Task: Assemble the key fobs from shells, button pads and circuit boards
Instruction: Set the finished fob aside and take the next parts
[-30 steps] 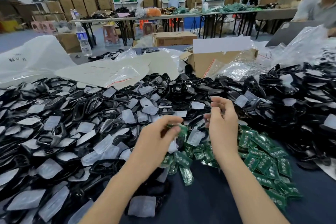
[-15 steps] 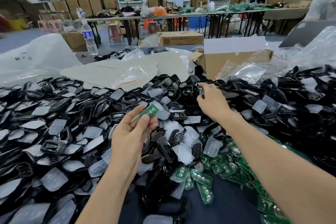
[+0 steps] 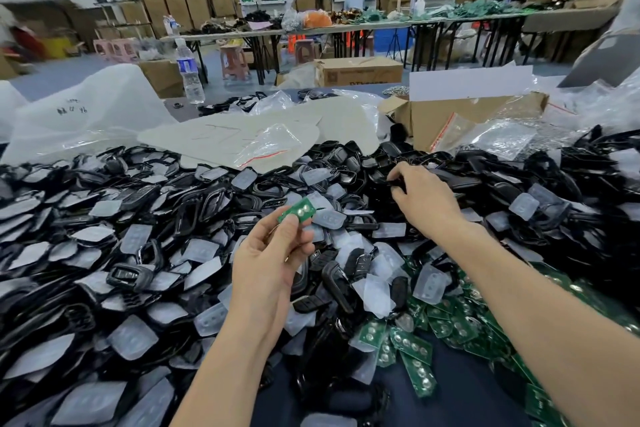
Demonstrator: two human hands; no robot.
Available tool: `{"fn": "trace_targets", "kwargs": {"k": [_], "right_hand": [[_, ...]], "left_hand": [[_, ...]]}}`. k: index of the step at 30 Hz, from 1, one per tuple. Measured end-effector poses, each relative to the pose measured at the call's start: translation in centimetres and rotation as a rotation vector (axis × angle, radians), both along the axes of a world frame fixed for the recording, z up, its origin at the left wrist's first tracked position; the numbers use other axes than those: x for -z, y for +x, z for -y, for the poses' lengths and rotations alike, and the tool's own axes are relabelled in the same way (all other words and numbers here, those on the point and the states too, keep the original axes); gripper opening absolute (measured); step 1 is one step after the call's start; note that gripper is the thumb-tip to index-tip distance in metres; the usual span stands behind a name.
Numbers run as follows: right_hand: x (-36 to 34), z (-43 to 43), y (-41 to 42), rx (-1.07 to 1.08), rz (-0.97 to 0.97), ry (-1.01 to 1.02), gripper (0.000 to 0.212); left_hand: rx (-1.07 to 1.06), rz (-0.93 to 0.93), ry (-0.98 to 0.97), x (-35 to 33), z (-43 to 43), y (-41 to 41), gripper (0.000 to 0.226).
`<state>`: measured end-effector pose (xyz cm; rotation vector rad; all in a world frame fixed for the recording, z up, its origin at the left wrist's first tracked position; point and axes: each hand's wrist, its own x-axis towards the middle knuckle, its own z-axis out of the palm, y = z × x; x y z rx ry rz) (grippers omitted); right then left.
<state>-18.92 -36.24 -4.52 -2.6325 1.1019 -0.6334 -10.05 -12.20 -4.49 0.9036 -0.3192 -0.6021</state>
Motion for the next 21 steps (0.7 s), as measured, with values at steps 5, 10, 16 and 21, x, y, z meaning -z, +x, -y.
{"fn": "trace_targets", "kwargs": {"k": [5,10,16,21], "right_hand": [[-1.7,-4.3,-3.7,-0.023,0.495,0.406,0.021],[-1.2,-10.1,-6.5,-0.187,0.797,1.085,0.02],[0.7,-12.4,-6.4,-0.326,0.842,1.254,0.027],[1.1,-12.3,-6.3,-0.342,0.877,1.271,0.027]], "left_hand": [[0.019,0.025,0.031,0.0,0.2,-0.6,0.018],[0.083,0.115,0.035,-0.1,0.4,-1.5,0.019],[0.122,0.293,0.121,0.4,0.4,-2.6,0.021],[0.114,0.383,0.178,0.5,0.5,-2.8,0.018]]}}
